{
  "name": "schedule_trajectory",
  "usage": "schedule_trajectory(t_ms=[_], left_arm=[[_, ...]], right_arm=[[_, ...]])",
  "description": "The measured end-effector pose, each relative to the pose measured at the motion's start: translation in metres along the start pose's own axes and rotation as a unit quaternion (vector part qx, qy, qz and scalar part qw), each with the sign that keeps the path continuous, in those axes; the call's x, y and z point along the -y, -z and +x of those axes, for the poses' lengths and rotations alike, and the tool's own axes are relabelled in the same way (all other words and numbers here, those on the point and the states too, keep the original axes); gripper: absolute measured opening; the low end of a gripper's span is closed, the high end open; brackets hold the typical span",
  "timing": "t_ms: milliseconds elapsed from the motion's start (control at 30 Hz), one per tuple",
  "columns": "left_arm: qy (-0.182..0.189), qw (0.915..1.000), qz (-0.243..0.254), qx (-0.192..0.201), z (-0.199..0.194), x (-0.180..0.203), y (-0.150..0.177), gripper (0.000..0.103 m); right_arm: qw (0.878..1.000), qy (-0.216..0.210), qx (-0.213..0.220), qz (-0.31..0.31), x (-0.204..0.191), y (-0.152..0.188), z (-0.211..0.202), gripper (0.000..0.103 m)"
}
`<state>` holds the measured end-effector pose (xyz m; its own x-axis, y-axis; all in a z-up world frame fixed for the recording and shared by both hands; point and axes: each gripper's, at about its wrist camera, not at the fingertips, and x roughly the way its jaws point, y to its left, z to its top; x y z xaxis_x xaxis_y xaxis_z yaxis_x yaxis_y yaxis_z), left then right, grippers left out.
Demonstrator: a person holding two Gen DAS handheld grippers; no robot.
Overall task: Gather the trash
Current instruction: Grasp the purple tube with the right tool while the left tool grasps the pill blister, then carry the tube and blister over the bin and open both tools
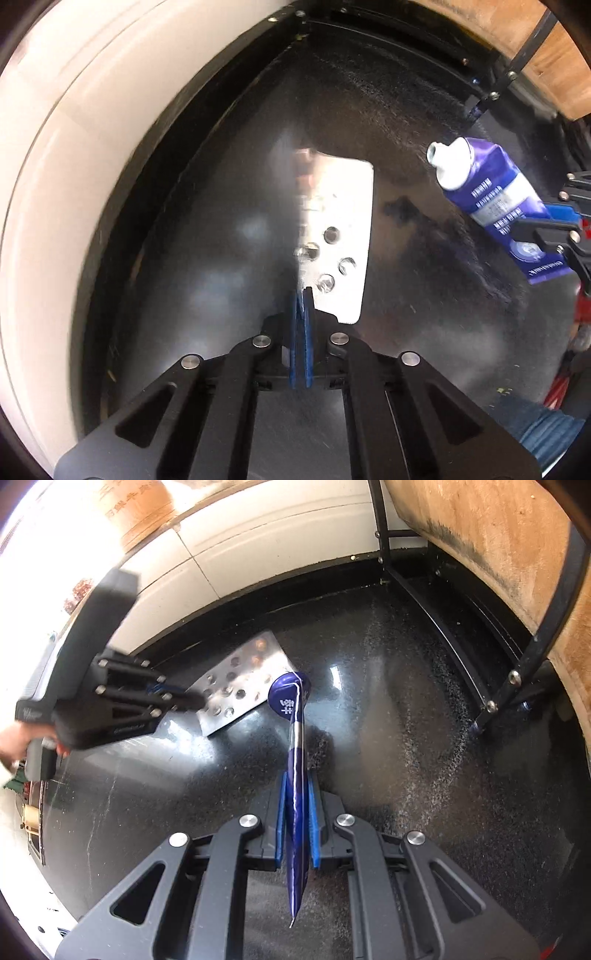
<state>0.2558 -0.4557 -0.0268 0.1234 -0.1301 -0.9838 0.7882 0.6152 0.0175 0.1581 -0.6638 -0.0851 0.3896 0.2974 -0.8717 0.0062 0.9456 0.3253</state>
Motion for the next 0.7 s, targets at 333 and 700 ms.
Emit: schedule_trajectory(t_ms=[333, 700], left_arm=[[-0.001, 0.9850, -0.166, 0.045, -0.051, -0.016, 0.089, 0.002], [-0.021, 0.9697, -0.237, 0.056, -0.068, -0.012, 0.169, 0.002]], right_arm=[[1.000, -0.027, 0.007, 0.004, -0.021, 0.030, -0.010, 0.011], [0.999, -0.027, -0.001, -0.031, -0.051, 0.031, -0.008, 0.011]])
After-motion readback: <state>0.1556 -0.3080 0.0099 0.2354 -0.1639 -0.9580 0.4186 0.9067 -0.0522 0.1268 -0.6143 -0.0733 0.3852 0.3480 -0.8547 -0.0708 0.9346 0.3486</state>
